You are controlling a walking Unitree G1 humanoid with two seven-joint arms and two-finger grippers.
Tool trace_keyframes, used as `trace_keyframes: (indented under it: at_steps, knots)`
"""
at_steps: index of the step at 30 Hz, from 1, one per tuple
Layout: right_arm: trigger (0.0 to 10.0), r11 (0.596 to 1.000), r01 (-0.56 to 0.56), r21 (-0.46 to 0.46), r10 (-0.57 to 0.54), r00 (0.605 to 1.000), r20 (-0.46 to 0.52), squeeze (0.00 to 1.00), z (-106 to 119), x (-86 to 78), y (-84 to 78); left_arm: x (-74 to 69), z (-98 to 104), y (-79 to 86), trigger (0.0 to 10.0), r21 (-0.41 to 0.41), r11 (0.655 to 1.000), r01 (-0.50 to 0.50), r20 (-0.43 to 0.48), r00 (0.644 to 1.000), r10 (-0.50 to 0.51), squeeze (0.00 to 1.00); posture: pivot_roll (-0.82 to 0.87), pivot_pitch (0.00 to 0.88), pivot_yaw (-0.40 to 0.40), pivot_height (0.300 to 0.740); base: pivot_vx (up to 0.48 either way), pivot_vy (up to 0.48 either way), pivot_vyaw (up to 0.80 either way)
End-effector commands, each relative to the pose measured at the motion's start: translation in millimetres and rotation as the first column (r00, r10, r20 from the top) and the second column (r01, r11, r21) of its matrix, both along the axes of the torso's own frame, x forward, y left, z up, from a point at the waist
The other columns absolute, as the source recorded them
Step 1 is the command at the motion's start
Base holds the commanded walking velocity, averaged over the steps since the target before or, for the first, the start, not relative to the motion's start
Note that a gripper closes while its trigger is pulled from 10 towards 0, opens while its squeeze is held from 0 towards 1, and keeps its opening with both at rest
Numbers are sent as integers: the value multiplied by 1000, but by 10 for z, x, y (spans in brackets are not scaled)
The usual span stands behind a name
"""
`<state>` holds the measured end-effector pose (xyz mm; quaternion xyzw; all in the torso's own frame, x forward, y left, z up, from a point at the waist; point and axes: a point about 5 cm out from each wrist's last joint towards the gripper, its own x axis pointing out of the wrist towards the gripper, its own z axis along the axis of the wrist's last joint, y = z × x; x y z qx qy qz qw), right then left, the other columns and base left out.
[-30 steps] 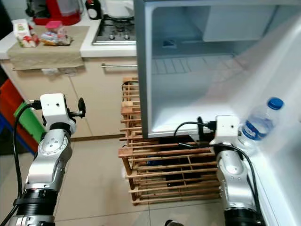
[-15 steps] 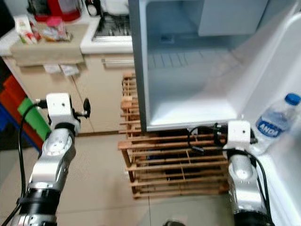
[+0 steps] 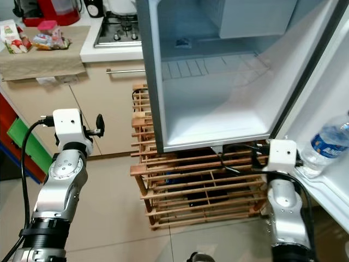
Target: Restocking fridge
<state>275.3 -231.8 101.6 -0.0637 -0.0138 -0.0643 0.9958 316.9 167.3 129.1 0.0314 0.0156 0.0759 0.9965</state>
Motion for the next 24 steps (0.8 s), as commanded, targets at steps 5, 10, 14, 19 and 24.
trace_keyframes:
  at_steps: [5, 10, 14, 19, 24]
  knots:
    - [10000, 985, -152, 82, 146, 987, 70, 0, 118, 28, 458, -36, 23, 154, 10000, 23, 1000, -11, 22, 1000, 11, 0, -61, 0, 49, 740, 0, 0, 765]
    - [10000, 963, -230, 137, 224, 973, 64, 0, 90, 102, 701, -44, -15, 112, 10000, 7, 1000, -19, 16, 1000, 19, 0, -64, 0, 33, 740, 0, 341, 721]
    - [10000, 959, -247, 136, 242, 969, 56, 0, 89, 122, 728, -34, -43, 75, 10000, -5, 1000, -7, 5, 1000, 7, 0, -68, 0, 26, 740, 0, 480, 697]
    - [10000, 971, -207, 117, 206, 978, 20, 0, 51, 98, 580, -1, -50, 76, 10000, -19, 998, 56, -10, 998, -57, 0, -68, 0, 32, 740, 0, 480, 673]
    - [10000, 977, -175, 119, 175, 984, 4, 0, 12, 98, 580, 36, -86, 67, 10000, -10, 996, 91, -45, 995, -92, 0, -63, 0, 57, 740, 0, 288, 401]
